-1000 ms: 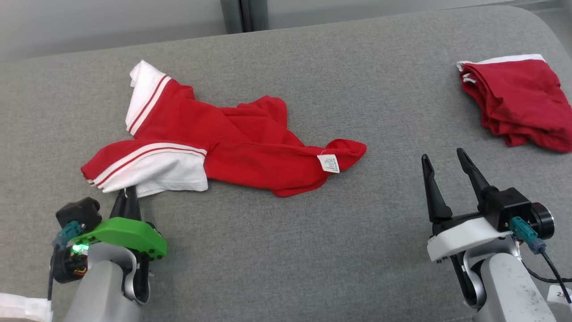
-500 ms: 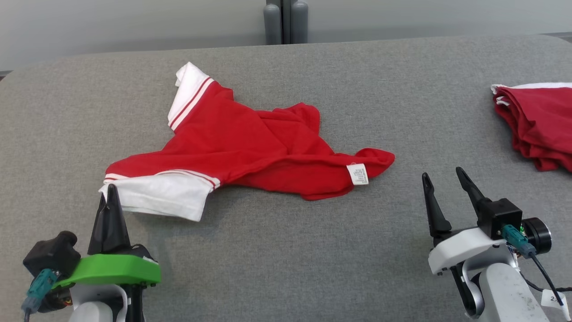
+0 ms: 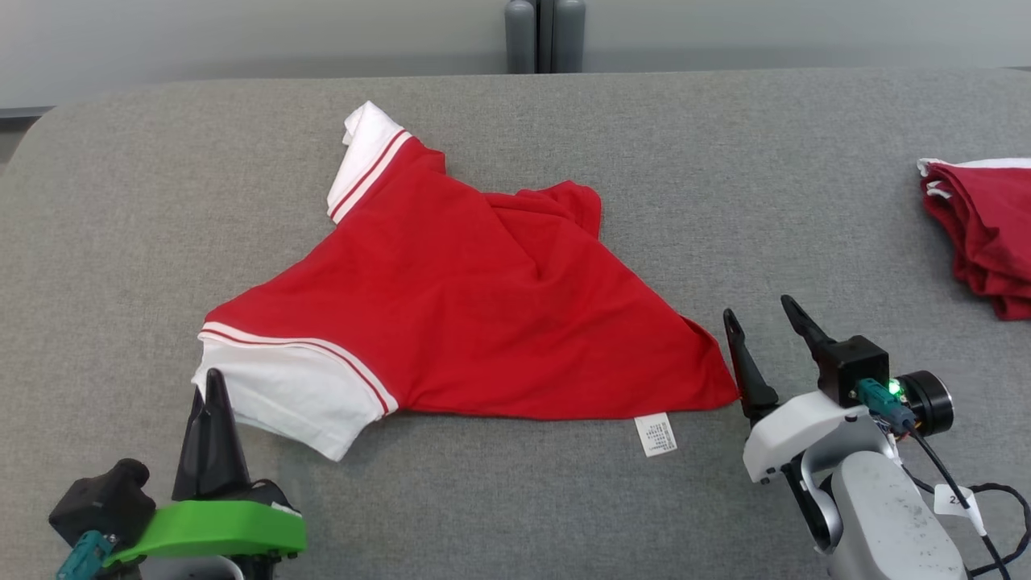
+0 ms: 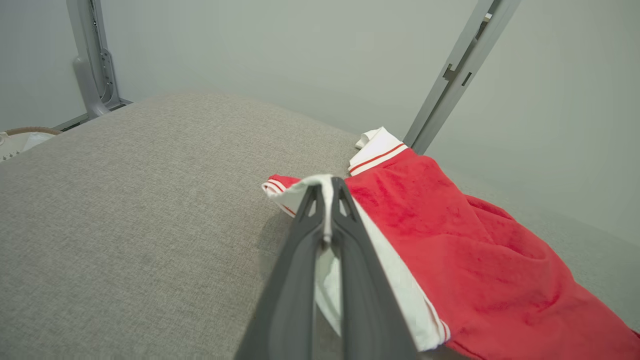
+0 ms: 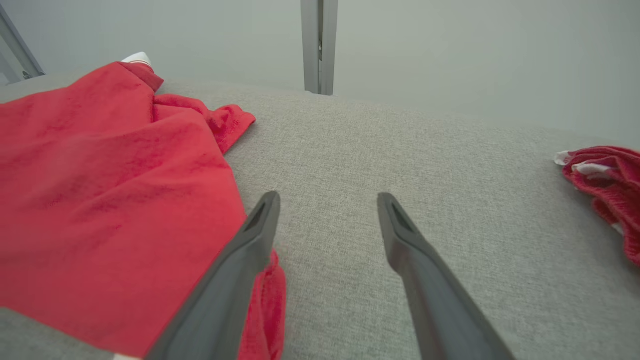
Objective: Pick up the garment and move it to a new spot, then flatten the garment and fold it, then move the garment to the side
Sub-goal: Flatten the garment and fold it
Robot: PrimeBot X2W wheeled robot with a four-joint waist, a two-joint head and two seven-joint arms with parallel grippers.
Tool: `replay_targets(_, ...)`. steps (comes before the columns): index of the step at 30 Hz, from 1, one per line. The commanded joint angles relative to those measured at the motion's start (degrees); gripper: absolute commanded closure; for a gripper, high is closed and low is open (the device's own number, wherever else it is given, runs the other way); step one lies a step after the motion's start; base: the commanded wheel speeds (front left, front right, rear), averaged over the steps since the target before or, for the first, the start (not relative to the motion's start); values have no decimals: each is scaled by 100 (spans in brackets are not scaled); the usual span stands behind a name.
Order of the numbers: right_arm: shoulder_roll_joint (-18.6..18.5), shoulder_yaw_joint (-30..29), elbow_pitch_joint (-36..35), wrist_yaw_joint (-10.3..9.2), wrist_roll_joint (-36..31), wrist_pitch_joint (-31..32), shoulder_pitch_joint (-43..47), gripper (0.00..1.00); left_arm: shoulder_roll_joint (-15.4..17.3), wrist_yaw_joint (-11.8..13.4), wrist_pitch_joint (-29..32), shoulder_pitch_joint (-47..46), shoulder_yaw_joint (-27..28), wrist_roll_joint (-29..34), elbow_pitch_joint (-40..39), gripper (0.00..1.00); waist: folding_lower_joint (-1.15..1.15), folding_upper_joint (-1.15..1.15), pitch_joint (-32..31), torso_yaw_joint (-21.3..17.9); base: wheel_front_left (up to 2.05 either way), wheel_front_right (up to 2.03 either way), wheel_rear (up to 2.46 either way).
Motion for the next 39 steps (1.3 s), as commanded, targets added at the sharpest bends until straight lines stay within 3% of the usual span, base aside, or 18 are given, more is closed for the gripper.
replay_targets(1,-26,44,39,-9,38,-10,-52,0,-26,-15,-24,49,-36,-33,10,100,0,0,5,18,0,0,0)
replay_targets(13,-26,292,-166,-9,206,217,775,0,-39,-44,-156,63,-96,-113,260,100,0,0,22,18,0,0,0)
replay_targets(23,-25,473,293,-9,265,307,455,0,9,-112,-212,-94,-138,-151,412,100,0,0,51,71,0,0,0)
replay_targets(24,-26,505,354,-9,282,353,443,6,15,-122,-226,-103,-140,-157,432,100,0,0,44,87,0,0,0)
replay_targets(25,-27,532,413,-9,319,410,431,36,18,-132,-241,-109,-143,-162,450,100,0,0,37,102,0,0,0)
replay_targets(27,-26,583,507,-9,400,500,425,77,16,-145,-261,-115,-144,-167,469,100,0,0,22,122,0,0,0)
replay_targets(28,-26,606,532,-9,438,526,432,81,18,-159,-284,-118,-146,-166,471,100,0,0,14,127,0,0,0)
replay_targets(29,-25,636,550,-9,516,539,447,100,28,-188,-308,-126,-146,-159,467,100,0,0,3,127,0,0,0)
replay_targets(39,-26,922,25,-9,1537,513,302,100,274,-374,-305,-515,-181,-48,62,100,0,0,-195,-78,0,0,0)
